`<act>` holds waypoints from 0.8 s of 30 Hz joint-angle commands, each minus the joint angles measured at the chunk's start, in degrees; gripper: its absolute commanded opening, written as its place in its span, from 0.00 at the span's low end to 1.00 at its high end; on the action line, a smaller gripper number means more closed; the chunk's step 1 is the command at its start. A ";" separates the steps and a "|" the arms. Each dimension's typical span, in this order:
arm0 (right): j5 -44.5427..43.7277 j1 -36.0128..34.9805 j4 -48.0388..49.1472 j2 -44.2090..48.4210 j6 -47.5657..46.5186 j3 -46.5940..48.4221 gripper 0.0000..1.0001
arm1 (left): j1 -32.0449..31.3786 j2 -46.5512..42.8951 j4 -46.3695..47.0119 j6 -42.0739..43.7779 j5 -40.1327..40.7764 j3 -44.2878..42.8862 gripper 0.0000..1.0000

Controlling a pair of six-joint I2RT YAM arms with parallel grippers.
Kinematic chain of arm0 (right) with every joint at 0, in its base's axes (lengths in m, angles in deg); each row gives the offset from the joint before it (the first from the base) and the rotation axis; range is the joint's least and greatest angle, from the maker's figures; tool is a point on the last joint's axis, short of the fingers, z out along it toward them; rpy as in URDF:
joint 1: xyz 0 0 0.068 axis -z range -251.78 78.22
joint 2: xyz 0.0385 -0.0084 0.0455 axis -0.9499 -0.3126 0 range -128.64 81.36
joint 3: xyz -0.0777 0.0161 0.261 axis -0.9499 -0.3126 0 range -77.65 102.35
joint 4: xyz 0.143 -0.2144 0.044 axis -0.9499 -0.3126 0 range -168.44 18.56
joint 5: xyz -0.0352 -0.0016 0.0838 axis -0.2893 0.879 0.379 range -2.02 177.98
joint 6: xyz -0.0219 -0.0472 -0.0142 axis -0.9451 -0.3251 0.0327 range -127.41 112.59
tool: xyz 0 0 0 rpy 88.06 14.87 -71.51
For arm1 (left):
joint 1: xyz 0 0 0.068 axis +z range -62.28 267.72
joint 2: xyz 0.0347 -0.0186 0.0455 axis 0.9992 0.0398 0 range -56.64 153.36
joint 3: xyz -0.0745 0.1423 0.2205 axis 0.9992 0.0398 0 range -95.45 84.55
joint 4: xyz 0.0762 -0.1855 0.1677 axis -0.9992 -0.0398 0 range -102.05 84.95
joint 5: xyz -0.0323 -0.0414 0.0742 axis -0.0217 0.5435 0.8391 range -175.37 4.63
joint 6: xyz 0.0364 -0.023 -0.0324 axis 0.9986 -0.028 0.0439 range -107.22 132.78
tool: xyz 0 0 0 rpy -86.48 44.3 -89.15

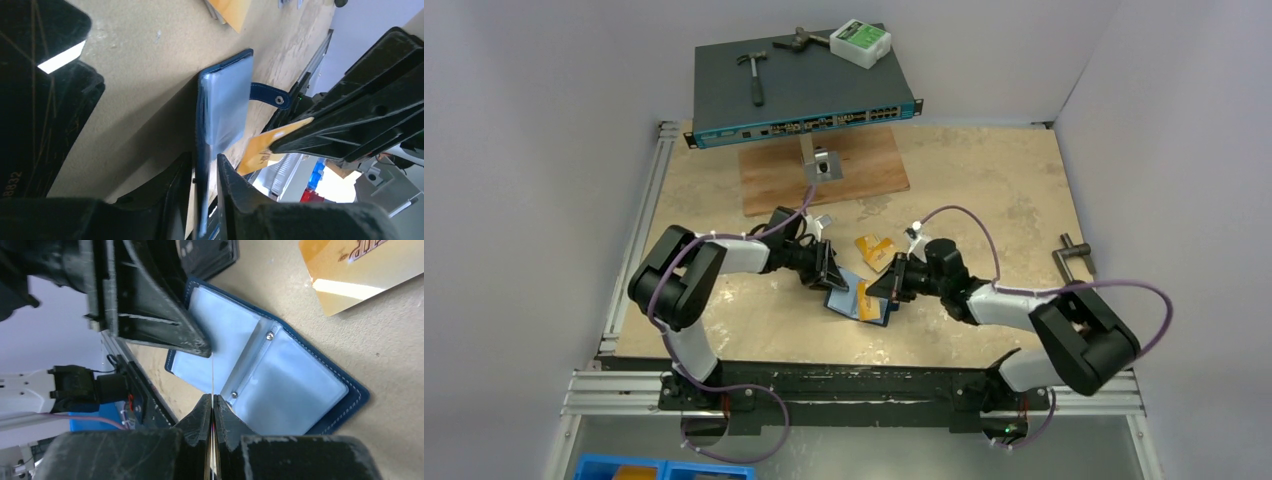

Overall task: Put the credit cards into the card holder
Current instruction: Insert the credit card into the card holder.

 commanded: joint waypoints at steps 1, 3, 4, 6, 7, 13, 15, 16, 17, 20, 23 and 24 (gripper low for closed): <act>0.22 -1.95 4.07 -7.08 0.64 3.64 0.00 | -0.55 -0.71 -6.06 5.50 2.35 -2.37 0.27; 0.09 -2.08 5.76 -9.69 1.10 3.56 0.00 | -0.59 -1.68 -9.77 9.24 2.05 -2.74 0.28; 0.15 -2.18 6.55 -10.98 1.41 3.70 0.00 | -0.62 -2.12 -10.81 10.72 1.60 -2.67 0.29; 0.44 -2.45 8.04 -13.22 1.89 4.30 0.00 | -0.62 -3.11 -12.33 12.93 0.63 -2.71 0.37; 0.52 -2.61 8.50 -14.10 1.97 4.69 0.00 | -0.59 -3.58 -13.64 14.79 0.23 -3.17 0.43; 1.45 -3.02 6.18 -15.66 0.81 7.72 0.00 | -2.68 -5.61 -23.27 24.52 0.28 -5.24 0.49; 1.58 -2.97 2.76 -14.93 0.06 9.35 0.00 | -3.87 -5.57 -24.26 26.73 0.71 -5.02 0.49; 1.60 -2.98 1.36 -14.59 -0.19 10.12 0.00 | -4.32 -5.44 -24.86 28.02 0.72 -5.25 0.49; 1.60 -2.99 0.37 -14.10 -0.33 10.77 0.00 | -5.28 -5.11 -26.46 29.33 0.73 -5.76 0.48; 1.12 -3.00 -4.57 -13.04 -2.84 13.98 0.00 | -5.99 -3.10 -29.14 31.85 -0.17 -6.74 0.47; 0.53 -2.96 -8.97 -13.34 -5.10 17.53 0.00 | -6.46 -2.02 -31.24 33.24 -0.44 -8.15 0.47; 0.61 -2.96 -9.88 -13.76 -5.57 18.26 0.00 | -6.56 -2.06 -31.98 33.69 -0.26 -8.56 0.47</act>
